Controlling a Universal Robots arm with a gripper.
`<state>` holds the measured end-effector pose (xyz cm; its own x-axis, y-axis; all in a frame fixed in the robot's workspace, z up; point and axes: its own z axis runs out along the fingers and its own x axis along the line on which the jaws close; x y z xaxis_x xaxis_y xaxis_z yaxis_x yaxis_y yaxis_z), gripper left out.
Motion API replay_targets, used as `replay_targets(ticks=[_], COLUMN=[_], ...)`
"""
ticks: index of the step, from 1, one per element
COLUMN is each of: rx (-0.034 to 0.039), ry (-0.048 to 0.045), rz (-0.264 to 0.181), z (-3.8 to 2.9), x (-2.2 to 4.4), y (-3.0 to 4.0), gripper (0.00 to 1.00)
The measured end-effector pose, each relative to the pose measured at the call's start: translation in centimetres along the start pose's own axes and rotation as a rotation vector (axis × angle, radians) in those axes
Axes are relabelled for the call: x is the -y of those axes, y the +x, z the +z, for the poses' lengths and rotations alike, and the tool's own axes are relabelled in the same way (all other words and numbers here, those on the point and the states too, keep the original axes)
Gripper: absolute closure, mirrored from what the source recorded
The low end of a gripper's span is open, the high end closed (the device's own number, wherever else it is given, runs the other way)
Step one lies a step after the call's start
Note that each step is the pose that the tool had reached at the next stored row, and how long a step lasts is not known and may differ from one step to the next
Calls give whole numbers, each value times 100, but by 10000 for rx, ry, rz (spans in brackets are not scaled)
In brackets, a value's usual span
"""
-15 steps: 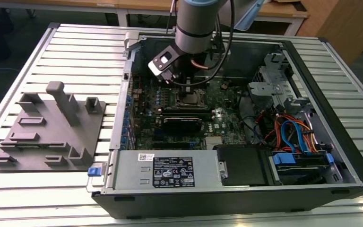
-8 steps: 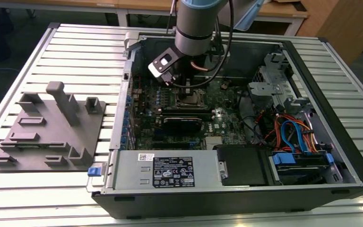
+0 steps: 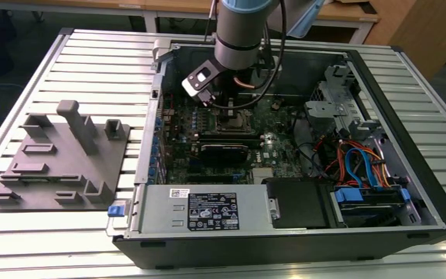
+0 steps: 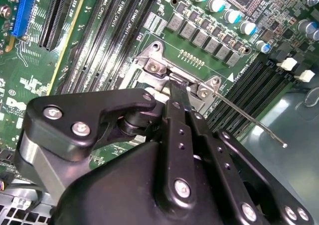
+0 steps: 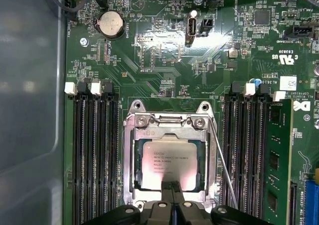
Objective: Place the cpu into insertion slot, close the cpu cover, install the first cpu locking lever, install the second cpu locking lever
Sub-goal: 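Close the cpu cover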
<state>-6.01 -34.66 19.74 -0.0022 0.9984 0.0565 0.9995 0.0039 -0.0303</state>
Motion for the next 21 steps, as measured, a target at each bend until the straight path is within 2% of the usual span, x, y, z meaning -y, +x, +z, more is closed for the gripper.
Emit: replay_targets(ticks=[3,8,12,16,21], rx=[-16,0,0,0,0], ry=[-6,3,8,29,106], rz=[-1,-1,-1,1,4], z=[-14,-122,-132,-135,-139], x=[20,25,11,-45,-185], y=[4,7,8,8,7], gripper=[90,90,90,90,90])
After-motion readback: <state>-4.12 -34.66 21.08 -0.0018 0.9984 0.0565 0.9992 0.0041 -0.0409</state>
